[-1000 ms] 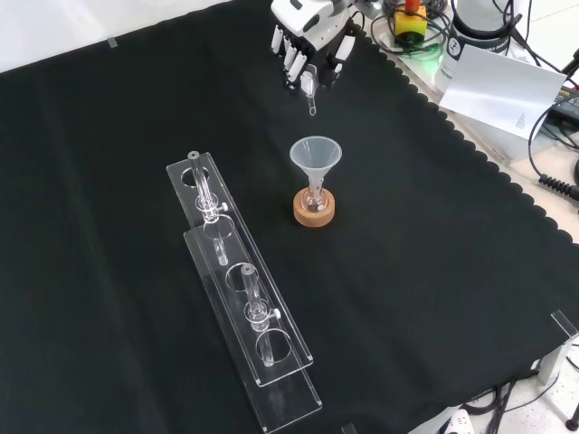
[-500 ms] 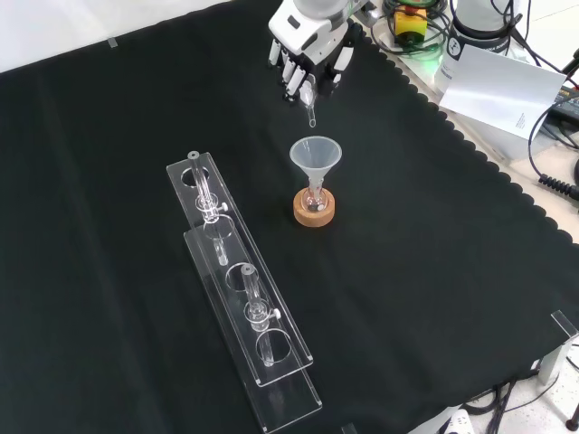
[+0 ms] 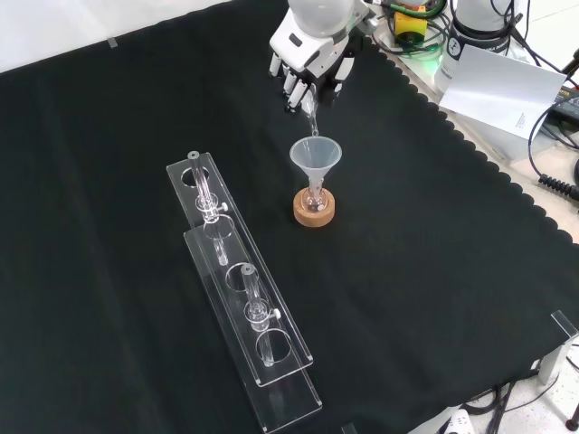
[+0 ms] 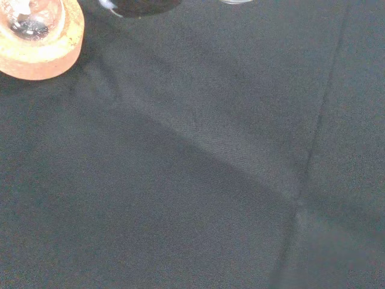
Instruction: Pour all the NaCl from the weighing funnel into the round-bottom flask.
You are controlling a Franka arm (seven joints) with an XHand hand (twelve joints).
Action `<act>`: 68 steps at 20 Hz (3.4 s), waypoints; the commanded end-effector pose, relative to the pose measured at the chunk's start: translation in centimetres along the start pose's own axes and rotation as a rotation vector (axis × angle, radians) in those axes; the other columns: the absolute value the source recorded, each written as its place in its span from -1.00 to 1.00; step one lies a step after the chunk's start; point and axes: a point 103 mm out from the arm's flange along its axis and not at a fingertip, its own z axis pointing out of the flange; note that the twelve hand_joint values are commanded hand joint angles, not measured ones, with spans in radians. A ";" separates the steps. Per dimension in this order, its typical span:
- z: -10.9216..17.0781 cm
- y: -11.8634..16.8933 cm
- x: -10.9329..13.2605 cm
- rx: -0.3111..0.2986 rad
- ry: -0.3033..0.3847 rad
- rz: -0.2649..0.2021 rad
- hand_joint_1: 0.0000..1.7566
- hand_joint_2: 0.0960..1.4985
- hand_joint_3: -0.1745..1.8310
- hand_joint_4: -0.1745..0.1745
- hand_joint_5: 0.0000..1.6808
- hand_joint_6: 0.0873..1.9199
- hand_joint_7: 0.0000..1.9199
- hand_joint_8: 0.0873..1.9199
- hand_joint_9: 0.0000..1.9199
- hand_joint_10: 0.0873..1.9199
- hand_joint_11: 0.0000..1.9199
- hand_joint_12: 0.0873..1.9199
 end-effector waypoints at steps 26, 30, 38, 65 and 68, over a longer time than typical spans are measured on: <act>-2.3 0.0 1.6 0.086 -0.168 0.019 0.24 0.45 -1.00 0.83 0.39 -0.29 0.39 -0.68 0.53 -1.00 0.08 -0.11; -2.3 0.1 1.7 0.095 -0.176 0.022 0.24 0.45 -1.00 0.84 0.39 -0.29 0.39 -0.68 0.53 -1.00 0.08 -0.11; -2.5 0.1 1.8 0.099 -0.192 0.026 0.24 0.45 -1.00 0.85 0.39 -0.29 0.39 -0.68 0.53 -1.00 0.07 -0.11; -3.8 0.7 2.4 0.133 -0.309 0.055 0.24 0.45 -1.00 0.87 0.39 -0.29 0.39 -0.69 0.53 -1.00 0.07 -0.11; -3.8 0.8 2.5 0.134 -0.305 0.053 0.24 0.45 -1.00 0.87 0.39 -0.29 0.39 -0.69 0.53 -1.00 0.07 -0.11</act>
